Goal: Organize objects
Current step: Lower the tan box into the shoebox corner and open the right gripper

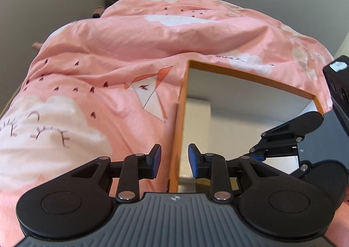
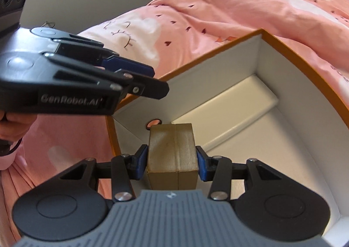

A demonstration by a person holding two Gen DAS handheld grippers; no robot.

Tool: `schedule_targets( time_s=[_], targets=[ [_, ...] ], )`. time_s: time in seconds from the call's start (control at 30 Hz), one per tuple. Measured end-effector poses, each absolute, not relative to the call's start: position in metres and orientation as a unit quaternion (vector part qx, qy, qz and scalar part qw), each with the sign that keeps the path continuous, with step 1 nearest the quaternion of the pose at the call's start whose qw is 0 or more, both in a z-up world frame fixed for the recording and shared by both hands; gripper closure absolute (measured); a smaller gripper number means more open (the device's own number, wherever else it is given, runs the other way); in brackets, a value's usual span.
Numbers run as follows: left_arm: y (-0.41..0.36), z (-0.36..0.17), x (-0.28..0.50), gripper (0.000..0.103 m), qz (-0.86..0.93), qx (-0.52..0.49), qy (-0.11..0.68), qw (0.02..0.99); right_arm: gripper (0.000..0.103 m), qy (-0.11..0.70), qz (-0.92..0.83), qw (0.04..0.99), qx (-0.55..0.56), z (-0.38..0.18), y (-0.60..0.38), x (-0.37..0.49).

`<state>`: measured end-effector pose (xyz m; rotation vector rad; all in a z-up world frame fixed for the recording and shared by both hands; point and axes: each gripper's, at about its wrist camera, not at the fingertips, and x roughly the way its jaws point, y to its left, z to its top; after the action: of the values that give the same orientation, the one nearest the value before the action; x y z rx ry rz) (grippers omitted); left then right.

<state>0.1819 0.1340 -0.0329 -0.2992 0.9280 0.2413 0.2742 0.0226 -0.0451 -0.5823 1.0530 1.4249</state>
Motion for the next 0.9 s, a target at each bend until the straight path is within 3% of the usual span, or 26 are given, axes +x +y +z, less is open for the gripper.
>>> schedule_targets(
  time_s=[0.5,0.73,0.83,0.9],
  targets=[
    [0.137,-0.044,0.175,0.070,0.105,-0.175,0.441,0.874,0.052,0.492,0.608,0.574,-0.242,-0.063,0.045,0.276],
    [0.142,-0.042,0.173,0.070,0.103,-0.187,0.438,0.873,0.045,0.510,0.583,0.591,-0.226,-0.060,0.036,0.279],
    [0.143,-0.041,0.172,0.070,0.100,-0.189,0.436,0.874,0.046,0.508,0.575,0.600,-0.227,-0.056,0.031,0.279],
    [0.143,-0.040,0.171,0.070,0.097,-0.190,0.436,0.874,0.055,0.507,0.568,0.607,-0.226,-0.052,0.025,0.281]
  ],
)
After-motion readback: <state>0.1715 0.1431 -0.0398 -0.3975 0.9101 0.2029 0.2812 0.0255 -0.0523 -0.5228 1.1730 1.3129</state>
